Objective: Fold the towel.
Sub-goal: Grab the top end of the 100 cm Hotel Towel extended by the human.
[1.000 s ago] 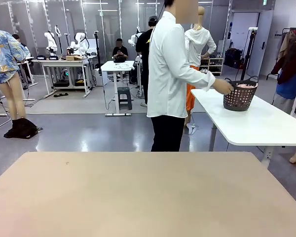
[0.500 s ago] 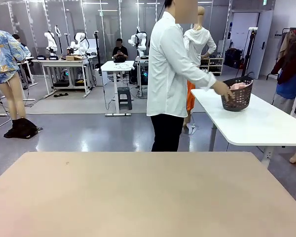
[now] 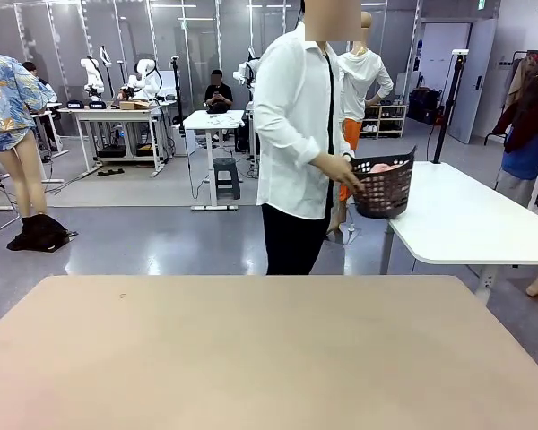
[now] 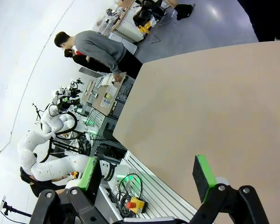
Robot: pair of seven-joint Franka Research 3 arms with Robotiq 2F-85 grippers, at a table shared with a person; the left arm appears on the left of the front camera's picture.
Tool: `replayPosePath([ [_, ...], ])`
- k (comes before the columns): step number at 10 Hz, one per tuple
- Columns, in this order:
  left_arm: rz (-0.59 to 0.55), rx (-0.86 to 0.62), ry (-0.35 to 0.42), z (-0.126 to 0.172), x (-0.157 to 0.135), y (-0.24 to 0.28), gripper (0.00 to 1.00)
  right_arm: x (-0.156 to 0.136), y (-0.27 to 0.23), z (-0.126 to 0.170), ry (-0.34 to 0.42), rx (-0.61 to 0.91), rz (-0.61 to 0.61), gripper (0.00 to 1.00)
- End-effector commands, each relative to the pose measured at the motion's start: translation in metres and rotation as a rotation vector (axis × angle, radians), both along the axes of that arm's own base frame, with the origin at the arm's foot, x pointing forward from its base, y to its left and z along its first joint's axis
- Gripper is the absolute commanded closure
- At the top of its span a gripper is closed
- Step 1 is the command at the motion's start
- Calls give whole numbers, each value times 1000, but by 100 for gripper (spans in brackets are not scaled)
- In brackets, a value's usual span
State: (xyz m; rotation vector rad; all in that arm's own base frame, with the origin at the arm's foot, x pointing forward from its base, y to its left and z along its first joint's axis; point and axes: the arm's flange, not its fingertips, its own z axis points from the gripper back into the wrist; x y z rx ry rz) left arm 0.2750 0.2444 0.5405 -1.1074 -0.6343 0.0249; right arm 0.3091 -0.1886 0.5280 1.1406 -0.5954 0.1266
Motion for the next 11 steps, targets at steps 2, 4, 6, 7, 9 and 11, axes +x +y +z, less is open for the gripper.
replayPosePath([
  [2, -12, -2, -10, 0, -2, 0, 0, -1, -2, 1, -3, -2, 6, 0],
  [4, -12, -2, -10, 0, -2, 0, 0, -1, -2, 1, -3, -2, 6, 0],
  [6, -12, -2, -10, 0, -2, 0, 0, -1, -2, 1, -3, -2, 6, 0],
  [7, -12, -2, -10, 0, -2, 0, 0, -1, -2, 1, -3, -2, 6, 0],
  [9, -12, -2, -10, 0, -2, 0, 0, -1, -2, 1, -3, -2, 6, 0],
  [11, -12, -2, -10, 0, -2, 0, 0, -1, -2, 1, -3, -2, 6, 0],
])
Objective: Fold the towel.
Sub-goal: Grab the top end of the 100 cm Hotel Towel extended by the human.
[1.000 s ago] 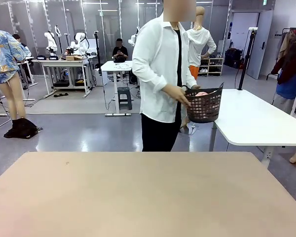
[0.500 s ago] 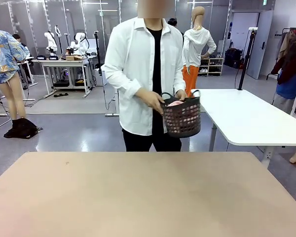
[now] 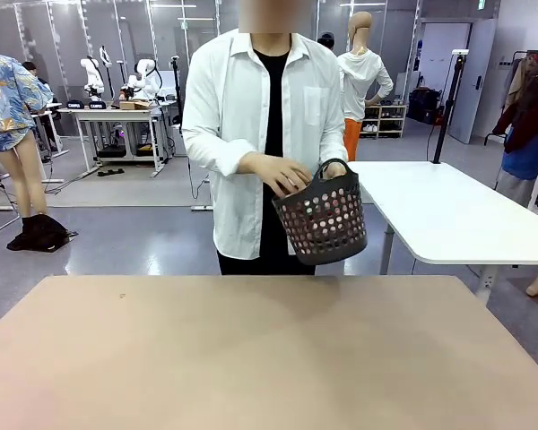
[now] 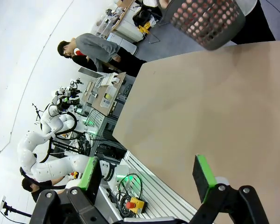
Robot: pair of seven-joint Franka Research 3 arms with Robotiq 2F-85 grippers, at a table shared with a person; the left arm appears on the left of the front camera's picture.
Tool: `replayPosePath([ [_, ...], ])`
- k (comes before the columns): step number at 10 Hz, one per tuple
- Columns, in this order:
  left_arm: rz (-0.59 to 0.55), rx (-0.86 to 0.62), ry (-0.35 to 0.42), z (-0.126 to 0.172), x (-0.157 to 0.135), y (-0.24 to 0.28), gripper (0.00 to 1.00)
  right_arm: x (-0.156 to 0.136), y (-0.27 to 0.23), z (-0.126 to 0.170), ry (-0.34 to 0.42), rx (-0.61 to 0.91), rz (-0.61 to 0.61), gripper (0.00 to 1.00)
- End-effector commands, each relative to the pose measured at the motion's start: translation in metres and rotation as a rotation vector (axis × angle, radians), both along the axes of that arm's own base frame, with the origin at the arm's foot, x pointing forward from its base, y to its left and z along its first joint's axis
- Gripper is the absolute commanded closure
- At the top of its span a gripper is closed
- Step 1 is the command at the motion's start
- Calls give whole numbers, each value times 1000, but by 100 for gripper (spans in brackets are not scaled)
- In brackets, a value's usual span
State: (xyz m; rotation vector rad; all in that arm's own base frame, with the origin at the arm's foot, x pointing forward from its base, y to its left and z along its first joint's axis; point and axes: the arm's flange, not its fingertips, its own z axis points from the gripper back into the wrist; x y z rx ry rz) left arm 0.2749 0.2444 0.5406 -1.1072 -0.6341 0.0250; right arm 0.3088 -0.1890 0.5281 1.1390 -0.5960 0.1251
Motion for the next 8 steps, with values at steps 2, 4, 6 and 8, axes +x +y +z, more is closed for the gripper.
replayPosePath([
  [2, -12, -2, -11, 0, -1, 0, 0, 0, -1, 1, -3, -1, 8, 0],
  [4, -12, -2, -11, 0, -1, 0, 0, 0, -1, 1, -3, -1, 8, 0],
  [6, -12, -2, -11, 0, -1, 0, 0, 0, -1, 1, -3, -1, 8, 0],
  [8, -12, -2, -11, 0, -1, 0, 0, 0, -1, 1, -3, -1, 8, 0],
])
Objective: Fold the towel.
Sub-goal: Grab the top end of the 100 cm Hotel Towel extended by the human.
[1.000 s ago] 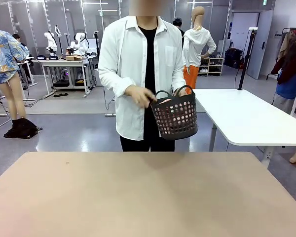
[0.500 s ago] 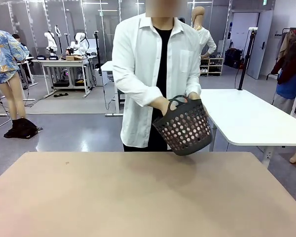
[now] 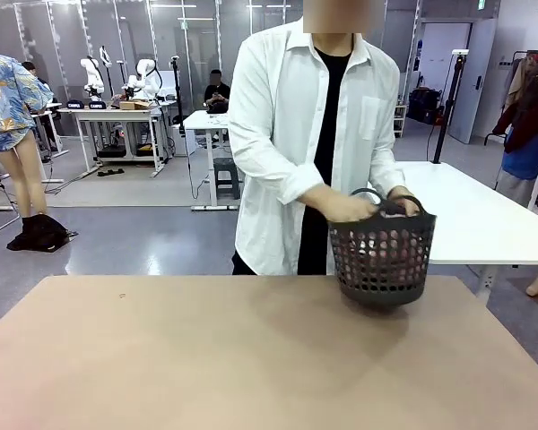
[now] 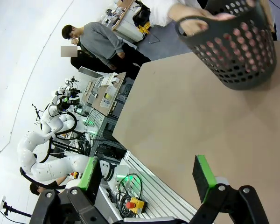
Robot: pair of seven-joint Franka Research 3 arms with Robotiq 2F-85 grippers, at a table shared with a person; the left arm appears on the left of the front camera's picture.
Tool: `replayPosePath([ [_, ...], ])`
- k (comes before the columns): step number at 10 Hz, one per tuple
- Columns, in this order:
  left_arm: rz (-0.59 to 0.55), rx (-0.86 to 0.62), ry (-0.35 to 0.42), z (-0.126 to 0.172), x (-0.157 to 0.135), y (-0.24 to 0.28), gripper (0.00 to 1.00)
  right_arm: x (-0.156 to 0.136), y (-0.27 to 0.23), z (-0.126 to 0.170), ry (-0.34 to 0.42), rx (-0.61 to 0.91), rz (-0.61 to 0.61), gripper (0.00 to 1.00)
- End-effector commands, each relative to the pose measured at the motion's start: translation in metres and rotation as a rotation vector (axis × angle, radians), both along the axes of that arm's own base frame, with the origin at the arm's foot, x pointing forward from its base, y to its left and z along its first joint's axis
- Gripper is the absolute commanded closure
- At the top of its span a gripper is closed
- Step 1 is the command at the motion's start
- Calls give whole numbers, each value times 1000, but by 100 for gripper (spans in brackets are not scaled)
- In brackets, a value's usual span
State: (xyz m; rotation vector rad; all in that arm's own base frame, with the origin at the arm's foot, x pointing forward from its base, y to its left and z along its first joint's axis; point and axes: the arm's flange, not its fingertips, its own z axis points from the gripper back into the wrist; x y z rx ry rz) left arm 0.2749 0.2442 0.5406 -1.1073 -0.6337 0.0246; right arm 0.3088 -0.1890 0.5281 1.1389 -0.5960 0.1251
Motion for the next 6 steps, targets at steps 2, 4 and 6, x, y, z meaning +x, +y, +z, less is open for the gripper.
replayPosePath([
  [2, -11, -2, -11, 0, -1, 1, 0, 0, -1, 1, -3, -1, 8, 0],
  [4, -11, -2, -11, 0, -1, 1, 0, 0, -1, 1, -3, -1, 8, 0],
  [6, -11, -2, -11, 0, -1, 1, 0, 0, -1, 1, -3, -1, 8, 0],
])
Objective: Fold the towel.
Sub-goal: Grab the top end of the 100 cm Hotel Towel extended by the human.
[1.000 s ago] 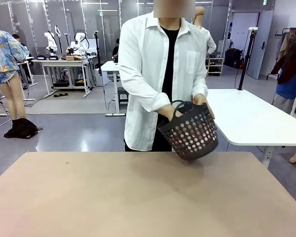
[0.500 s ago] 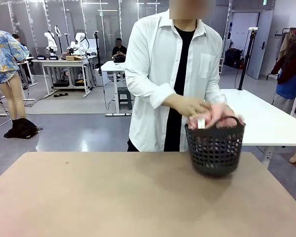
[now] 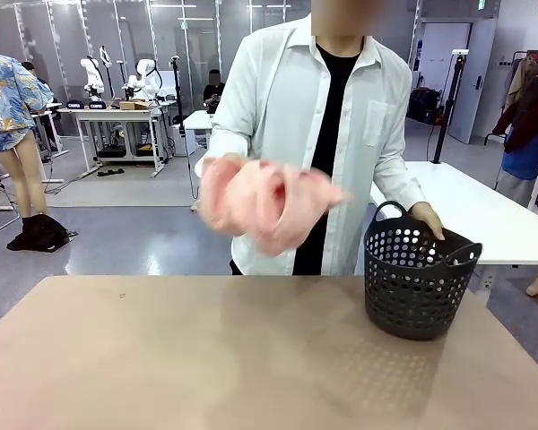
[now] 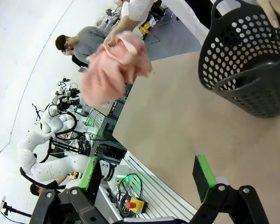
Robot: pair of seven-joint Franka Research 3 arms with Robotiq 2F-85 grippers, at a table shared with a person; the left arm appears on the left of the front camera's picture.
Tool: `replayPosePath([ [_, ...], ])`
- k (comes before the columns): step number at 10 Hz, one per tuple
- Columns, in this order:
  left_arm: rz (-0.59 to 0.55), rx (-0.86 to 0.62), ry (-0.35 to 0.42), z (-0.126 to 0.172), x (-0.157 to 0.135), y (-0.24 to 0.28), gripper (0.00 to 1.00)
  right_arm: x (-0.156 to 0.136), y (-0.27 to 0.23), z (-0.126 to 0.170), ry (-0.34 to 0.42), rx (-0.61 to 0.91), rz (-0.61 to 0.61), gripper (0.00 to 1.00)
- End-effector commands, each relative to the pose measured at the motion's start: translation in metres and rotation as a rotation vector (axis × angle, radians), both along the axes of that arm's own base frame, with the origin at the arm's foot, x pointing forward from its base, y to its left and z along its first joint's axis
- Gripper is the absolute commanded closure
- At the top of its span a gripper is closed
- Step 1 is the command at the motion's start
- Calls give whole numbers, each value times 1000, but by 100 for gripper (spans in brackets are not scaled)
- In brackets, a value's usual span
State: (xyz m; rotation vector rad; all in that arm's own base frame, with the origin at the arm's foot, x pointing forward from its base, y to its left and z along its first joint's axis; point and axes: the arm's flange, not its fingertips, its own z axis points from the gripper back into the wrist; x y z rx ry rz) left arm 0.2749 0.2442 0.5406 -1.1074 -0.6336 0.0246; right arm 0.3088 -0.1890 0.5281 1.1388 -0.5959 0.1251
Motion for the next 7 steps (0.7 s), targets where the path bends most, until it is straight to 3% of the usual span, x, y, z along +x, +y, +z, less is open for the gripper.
replayPosePath([
  [1, -11, -2, -11, 0, -1, 1, 0, 0, -1, 1, -3, -1, 8, 0],
  [7, -11, -2, -11, 0, -1, 1, 0, 0, -1, 1, -3, -1, 8, 0],
])
